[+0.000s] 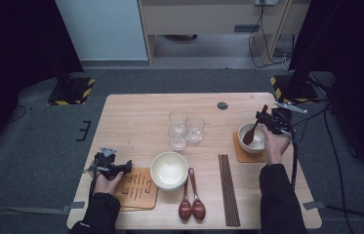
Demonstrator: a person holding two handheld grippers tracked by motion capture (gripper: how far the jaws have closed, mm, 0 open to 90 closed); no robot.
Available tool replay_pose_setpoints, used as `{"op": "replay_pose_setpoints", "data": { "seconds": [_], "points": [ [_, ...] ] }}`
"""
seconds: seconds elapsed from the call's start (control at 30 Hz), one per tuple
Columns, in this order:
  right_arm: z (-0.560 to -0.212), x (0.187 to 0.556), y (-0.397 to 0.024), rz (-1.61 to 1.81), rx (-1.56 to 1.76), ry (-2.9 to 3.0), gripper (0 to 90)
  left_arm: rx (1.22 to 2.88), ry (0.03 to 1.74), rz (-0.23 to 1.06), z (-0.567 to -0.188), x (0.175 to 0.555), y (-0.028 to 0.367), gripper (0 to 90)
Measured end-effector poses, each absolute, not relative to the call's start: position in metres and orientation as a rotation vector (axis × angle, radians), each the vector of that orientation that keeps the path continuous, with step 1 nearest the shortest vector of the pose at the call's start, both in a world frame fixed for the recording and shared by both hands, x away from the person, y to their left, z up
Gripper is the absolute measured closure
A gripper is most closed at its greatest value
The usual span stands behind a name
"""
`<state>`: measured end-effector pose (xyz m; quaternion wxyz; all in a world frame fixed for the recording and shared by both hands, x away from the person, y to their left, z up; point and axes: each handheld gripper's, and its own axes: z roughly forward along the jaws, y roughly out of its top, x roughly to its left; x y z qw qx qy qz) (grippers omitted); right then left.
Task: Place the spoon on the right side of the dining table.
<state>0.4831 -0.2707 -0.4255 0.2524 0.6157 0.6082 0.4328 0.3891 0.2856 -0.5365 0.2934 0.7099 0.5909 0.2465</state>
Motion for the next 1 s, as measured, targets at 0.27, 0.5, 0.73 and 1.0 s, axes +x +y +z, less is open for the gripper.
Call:
{"op": "replay_pose_setpoints", "data": {
  "seconds": [0.27, 0.5, 0.73, 1.0],
  "points": [
    [-0.427, 0.483, -0.272, 1.122, 1.661, 1.691, 62.8, 1.891, 1.574, 0.656, -0.536, 0.389, 0.286, 4.0],
    [-0.427, 0.482, -0.275, 1.087, 1.662, 1.717, 57.1, 1.891, 1.574, 0.656, -0.536, 0.389, 0.286, 4.0],
    [-0.430, 0.478, -0.279, 1.065, 1.646, 1.748, 52.2, 1.891, 1.574, 0.656, -0.536, 0.389, 0.286, 4.0],
    [-0.436, 0.472, -0.288, 1.041, 1.650, 1.761, 46.5, 1.891, 1.574, 0.656, -0.536, 0.389, 0.286, 4.0]
  ]
}}
